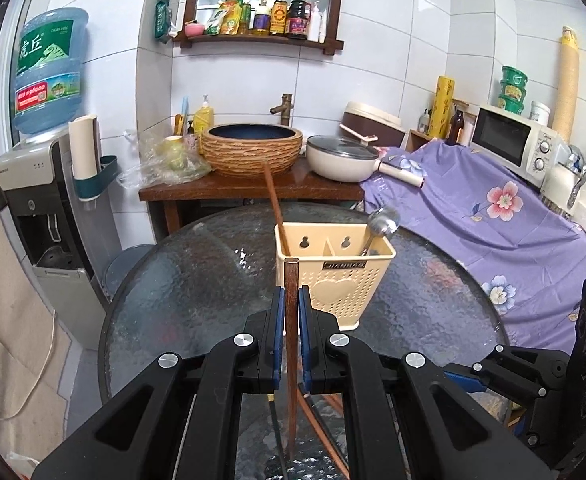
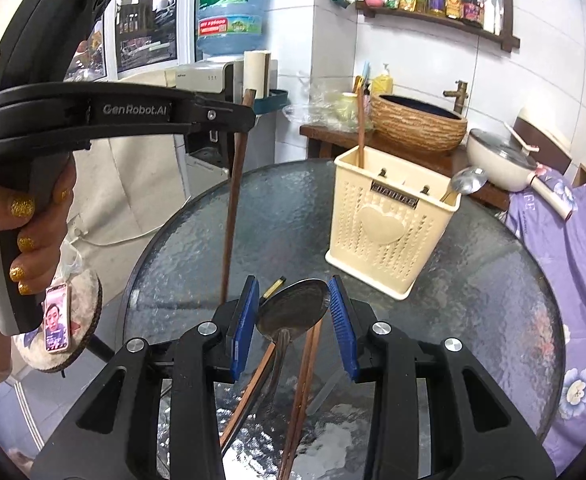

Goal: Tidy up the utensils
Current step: 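Lift the silver spoon with the right tool and the chopstick with the left tool toward the basket, then lower the spoon into the basket with the right tool while the left tool drops the chopstick in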

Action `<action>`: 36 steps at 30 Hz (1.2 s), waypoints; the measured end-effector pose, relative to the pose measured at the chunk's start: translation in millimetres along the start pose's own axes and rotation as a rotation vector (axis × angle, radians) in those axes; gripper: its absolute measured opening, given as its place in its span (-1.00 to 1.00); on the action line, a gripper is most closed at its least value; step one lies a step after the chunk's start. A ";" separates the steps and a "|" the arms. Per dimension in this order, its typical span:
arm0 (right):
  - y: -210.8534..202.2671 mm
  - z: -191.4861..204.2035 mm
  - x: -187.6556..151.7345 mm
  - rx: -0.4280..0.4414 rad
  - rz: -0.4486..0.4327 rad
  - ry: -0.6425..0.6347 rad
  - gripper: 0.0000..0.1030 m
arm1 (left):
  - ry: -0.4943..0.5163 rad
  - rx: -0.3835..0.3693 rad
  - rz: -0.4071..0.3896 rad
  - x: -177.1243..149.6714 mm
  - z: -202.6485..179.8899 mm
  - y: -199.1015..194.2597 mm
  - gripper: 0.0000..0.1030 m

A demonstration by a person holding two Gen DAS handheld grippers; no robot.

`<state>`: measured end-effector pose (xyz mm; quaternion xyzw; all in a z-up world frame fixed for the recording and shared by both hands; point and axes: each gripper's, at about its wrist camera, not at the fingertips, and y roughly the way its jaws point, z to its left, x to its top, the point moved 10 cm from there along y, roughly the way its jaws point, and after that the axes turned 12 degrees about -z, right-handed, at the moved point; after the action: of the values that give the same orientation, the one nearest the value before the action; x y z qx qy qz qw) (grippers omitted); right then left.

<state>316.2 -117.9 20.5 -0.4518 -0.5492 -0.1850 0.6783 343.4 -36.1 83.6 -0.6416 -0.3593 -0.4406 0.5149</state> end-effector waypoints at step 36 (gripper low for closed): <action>83.1 -157.8 153.0 -0.384 -0.204 0.043 -0.29 | -0.140 0.077 -0.184 164.0 -1.3 94.4 -0.87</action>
<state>519.7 -165.6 127.8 -0.5106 -0.5322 -0.3634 0.5692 487.5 -56.2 204.6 -0.6148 -0.4686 -0.4258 0.4702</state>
